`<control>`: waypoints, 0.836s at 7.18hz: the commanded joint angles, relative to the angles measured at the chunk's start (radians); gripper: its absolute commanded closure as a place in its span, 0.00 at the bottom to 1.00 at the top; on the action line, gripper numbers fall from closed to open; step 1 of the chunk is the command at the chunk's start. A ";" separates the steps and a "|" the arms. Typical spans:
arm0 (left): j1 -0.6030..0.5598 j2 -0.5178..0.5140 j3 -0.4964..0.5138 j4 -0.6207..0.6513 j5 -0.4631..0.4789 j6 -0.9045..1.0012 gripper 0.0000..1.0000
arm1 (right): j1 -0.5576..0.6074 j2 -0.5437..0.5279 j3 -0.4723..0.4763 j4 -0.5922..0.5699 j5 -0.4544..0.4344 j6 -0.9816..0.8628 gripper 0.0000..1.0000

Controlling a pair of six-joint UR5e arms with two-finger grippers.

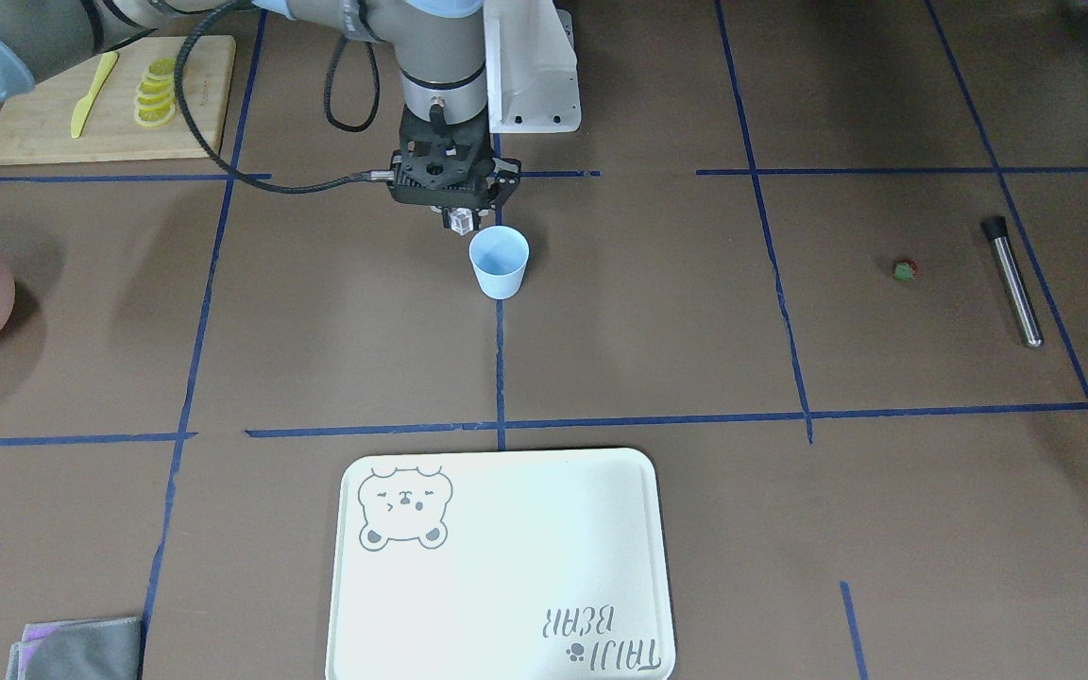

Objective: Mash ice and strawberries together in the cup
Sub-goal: 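Open the right gripper above the cup to drop the ice cube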

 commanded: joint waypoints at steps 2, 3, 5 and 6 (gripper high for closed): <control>0.000 0.000 0.001 0.001 0.000 0.000 0.00 | -0.053 0.035 -0.139 0.093 -0.053 0.035 1.00; 0.000 0.000 0.001 0.001 0.000 0.000 0.00 | -0.059 0.027 -0.163 0.116 -0.054 0.035 1.00; 0.000 0.000 0.001 0.001 0.000 0.000 0.00 | -0.059 0.015 -0.153 0.117 -0.054 0.032 0.96; 0.000 0.000 0.001 0.001 0.000 0.000 0.00 | -0.057 0.010 -0.153 0.117 -0.054 0.029 0.14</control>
